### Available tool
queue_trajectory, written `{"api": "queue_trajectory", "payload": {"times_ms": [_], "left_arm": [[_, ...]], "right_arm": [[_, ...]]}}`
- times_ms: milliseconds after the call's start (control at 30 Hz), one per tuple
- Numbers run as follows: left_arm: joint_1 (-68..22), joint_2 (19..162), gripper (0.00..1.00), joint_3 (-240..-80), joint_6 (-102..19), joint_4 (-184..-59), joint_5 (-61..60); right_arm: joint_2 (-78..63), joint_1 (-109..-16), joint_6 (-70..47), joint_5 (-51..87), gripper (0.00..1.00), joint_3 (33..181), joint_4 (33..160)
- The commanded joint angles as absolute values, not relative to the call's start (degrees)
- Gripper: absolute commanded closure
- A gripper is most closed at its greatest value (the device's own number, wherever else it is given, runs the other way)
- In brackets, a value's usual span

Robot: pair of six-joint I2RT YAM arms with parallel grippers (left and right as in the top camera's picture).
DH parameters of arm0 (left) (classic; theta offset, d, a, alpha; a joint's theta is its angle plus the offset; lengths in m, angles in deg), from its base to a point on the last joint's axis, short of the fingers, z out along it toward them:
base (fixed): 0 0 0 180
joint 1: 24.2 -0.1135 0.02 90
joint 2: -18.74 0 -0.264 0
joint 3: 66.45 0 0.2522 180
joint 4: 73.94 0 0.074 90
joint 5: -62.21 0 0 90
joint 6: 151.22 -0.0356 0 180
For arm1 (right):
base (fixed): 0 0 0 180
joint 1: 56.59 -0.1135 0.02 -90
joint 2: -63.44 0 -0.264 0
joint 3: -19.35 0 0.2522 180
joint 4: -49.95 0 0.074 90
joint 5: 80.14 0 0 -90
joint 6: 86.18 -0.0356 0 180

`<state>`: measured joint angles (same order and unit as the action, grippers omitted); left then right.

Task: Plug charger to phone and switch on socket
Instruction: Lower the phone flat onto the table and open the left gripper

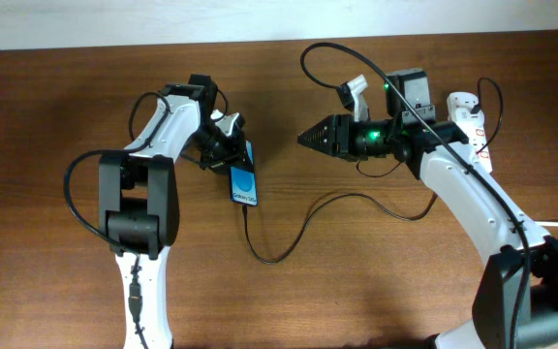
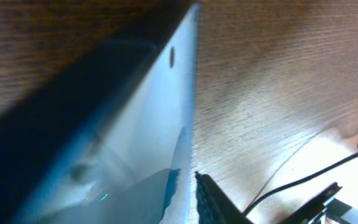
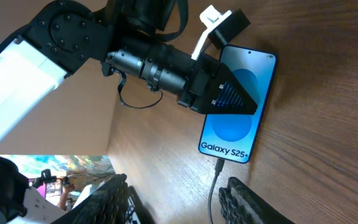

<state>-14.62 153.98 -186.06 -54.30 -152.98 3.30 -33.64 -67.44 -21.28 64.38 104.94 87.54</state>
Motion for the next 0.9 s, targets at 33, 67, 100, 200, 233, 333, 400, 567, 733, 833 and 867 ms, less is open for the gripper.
{"api": "queue_trajectory", "payload": {"times_ms": [33,67,100,200,233,333,400,567,733,833,867], "left_arm": [[-14.4,154.1,0.63,-186.2,-54.8,-153.1,1.6],[-14.4,154.0,0.62,-186.3,-54.3,-153.3,0.4],[-14.4,154.0,0.62,-186.3,-54.3,-153.7,-0.7],[-14.4,154.0,0.62,-186.8,-54.3,-155.0,-3.0],[-14.4,154.0,0.62,-187.1,-53.9,-155.6,-4.1],[-14.4,154.0,0.61,-188.3,-52.9,-156.8,-6.6],[-14.4,154.0,0.60,-189.3,-52.3,-157.5,-7.6],[-14.4,154.0,0.60,-192.4,-50.9,-160.2,-11.4],[-14.4,154.0,0.57,-193.4,-50.1,-161.2,-13.7],[-14.4,154.0,0.57,-193.4,-50.1,-161.3,-14.0],[-14.4,154.0,0.57,-193.4,-50.1,-161.3,-14.2]], "right_arm": [[-33.5,-67.4,-20.3,64.7,0.48,105.6,87.5],[-33.5,-67.4,-20.3,64.7,0.48,105.6,87.5],[-33.5,-67.4,-20.3,64.7,0.48,105.6,87.5],[-33.5,-67.4,-20.3,64.7,0.48,105.6,87.5],[-33.5,-67.4,-20.3,64.7,0.48,105.6,87.5],[-33.5,-67.4,-20.3,64.7,0.48,105.6,87.5],[-33.5,-67.4,-20.3,64.7,0.48,105.6,87.6],[-33.5,-67.4,-20.4,64.7,0.48,105.6,87.6],[-33.5,-67.4,-20.4,64.7,0.48,105.6,87.7],[-33.5,-67.4,-20.3,64.7,0.48,105.6,88.0],[-33.5,-67.4,-20.3,64.7,0.48,105.6,88.0]]}}
